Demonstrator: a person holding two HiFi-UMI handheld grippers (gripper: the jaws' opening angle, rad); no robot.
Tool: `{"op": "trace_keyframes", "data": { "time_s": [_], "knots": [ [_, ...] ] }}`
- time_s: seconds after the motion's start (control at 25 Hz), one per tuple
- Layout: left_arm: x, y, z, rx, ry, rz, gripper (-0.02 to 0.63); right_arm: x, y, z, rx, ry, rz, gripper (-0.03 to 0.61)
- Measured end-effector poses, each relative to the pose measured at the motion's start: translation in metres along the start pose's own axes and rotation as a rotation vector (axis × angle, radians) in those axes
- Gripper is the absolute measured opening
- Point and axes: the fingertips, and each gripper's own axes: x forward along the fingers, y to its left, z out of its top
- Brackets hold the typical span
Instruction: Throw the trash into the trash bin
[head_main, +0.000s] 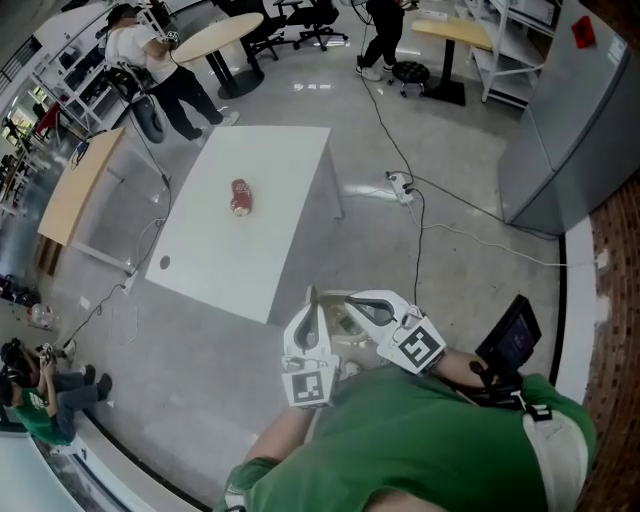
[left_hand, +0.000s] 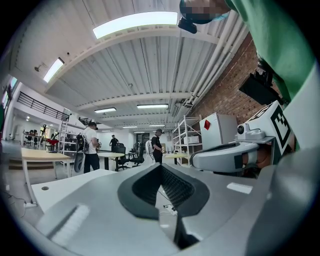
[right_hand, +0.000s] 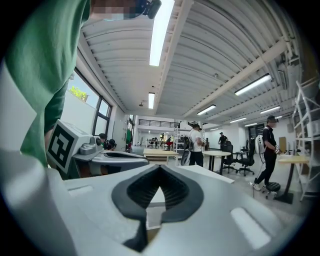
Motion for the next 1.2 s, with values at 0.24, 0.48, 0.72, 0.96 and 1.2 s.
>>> {"op": "trace_keyframes", "data": {
  "time_s": [0.24, 0.48, 0.72, 0.96, 1.2],
  "knots": [
    [-0.007, -0.004, -0.002, -0.013, 0.01, -0.017, 0.006, -0.004, 0.007, -0.004, -0.006, 0.023, -0.014, 0.002],
    [-0.013, -0.004, -0.003, -0.028, 0.009, -0.039, 0.006, -0.007, 0.015, -0.006, -0.008, 0.041, -0.044, 0.002],
    [-0.019, -0.001, -0.005, -0.036, 0.002, -0.063, 0.006, -0.006, 0.021, -0.011, -0.035, 0.061, -0.065, 0.002],
    [-0.027, 0.01, -0.007, -0.047, -0.007, -0.094, 0.006, 0.002, 0.03, -0.009, -0.028, 0.057, -0.119, 0.002],
    [-0.033, 0.014, -0.009, -0.046, -0.012, -0.109, 0.006, 0.004, 0.034, -0.002, -0.041, 0.045, -0.145, 0.002]
  ]
}}
